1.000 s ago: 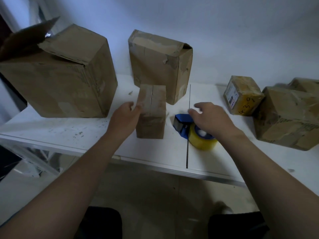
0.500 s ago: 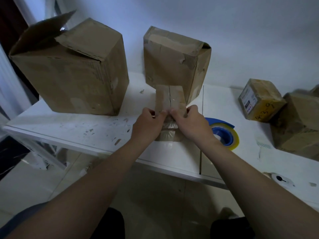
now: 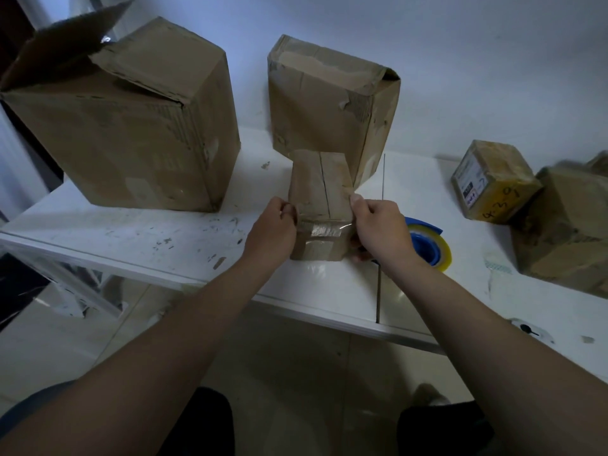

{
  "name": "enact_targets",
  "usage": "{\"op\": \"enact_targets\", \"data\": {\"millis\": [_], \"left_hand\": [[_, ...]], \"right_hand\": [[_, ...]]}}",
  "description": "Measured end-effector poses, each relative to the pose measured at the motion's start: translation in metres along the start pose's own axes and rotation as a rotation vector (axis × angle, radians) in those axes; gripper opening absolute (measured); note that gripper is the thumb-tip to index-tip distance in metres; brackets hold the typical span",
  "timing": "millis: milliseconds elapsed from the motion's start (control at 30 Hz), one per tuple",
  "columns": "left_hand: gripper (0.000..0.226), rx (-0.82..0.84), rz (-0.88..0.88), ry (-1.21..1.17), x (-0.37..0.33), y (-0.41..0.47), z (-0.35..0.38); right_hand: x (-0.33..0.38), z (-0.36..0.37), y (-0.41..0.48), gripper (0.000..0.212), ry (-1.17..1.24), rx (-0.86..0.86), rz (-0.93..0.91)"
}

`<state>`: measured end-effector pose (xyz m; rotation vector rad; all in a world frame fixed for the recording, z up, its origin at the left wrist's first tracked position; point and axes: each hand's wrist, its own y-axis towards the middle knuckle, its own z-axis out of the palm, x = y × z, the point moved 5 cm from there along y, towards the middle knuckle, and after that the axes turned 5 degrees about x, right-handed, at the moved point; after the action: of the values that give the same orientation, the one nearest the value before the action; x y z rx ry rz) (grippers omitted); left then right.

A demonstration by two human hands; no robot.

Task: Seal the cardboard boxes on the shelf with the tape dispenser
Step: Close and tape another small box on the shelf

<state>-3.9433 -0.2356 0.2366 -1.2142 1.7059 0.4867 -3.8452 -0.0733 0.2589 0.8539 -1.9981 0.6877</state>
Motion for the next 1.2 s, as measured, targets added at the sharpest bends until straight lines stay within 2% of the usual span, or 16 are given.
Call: {"op": "enact_targets", "data": {"millis": [100, 133, 233, 367, 500, 600, 667, 733, 833, 867, 933, 1000, 1033, 1200], "left_hand": [[0.066, 0.006, -0.054, -0.014, -0.003, -0.005, -0.006], [0.070, 0.004, -0.052, 0.041, -0.003, -0.006, -0.008], [0.057, -0.044, 0.014, 0.206, -0.003, -0.016, -0.011], [0.053, -0.090, 0.046, 0.218, 0.000, -0.017, -0.018], [0.051, -0.062, 0.015, 0.160, 0.005, -0.010, -0.028], [0.051, 0.000, 0.027, 0.108, 0.010, -0.006, -0.035], [0.049, -0.022, 0.092, 0.263, 0.010, -0.006, -0.036], [0.046, -0.114, 0.206, 0.433, 0.005, -0.007, -0.036], [0.041, -0.219, 0.383, 0.344, -0.015, -0.011, -0.043], [0.040, -0.207, 0.458, 0.291, -0.023, -0.013, -0.043], [0.045, -0.057, 0.586, 0.217, -0.032, -0.014, -0.034], [0.053, 0.129, 0.652, 0.222, -0.032, -0.014, -0.021], [0.052, 0.166, 0.673, 0.235, -0.029, -0.015, -0.016], [0.062, 0.175, 0.688, 0.153, -0.013, -0.012, -0.015]], "right_hand": [[0.000, 0.001, -0.006, 0.048, 0.048, 0.008, 0.001], [0.001, 0.003, -0.008, 0.045, 0.007, -0.010, -0.043], [0.002, 0.013, -0.015, 0.032, -0.114, -0.050, -0.155], [-0.005, 0.023, -0.017, 0.003, -0.170, -0.036, -0.134], [-0.002, 0.029, -0.017, 0.020, -0.313, -0.007, -0.172], [0.001, 0.022, -0.010, 0.015, -0.379, 0.034, -0.188], [0.003, 0.010, -0.005, 0.012, -0.424, 0.041, -0.178], [0.004, -0.004, -0.001, 0.027, -0.525, -0.012, -0.184], [0.019, -0.019, -0.006, 0.039, -0.480, -0.104, -0.377], [0.026, -0.018, -0.010, 0.038, -0.403, -0.084, -0.482], [0.033, -0.008, -0.014, 0.038, -0.312, 0.025, -0.626], [0.029, 0.006, -0.014, 0.040, -0.361, 0.148, -0.671], [0.022, 0.013, -0.012, 0.043, -0.414, 0.189, -0.671], [0.003, 0.020, -0.010, 0.054, -0.590, 0.156, -0.746]]}}
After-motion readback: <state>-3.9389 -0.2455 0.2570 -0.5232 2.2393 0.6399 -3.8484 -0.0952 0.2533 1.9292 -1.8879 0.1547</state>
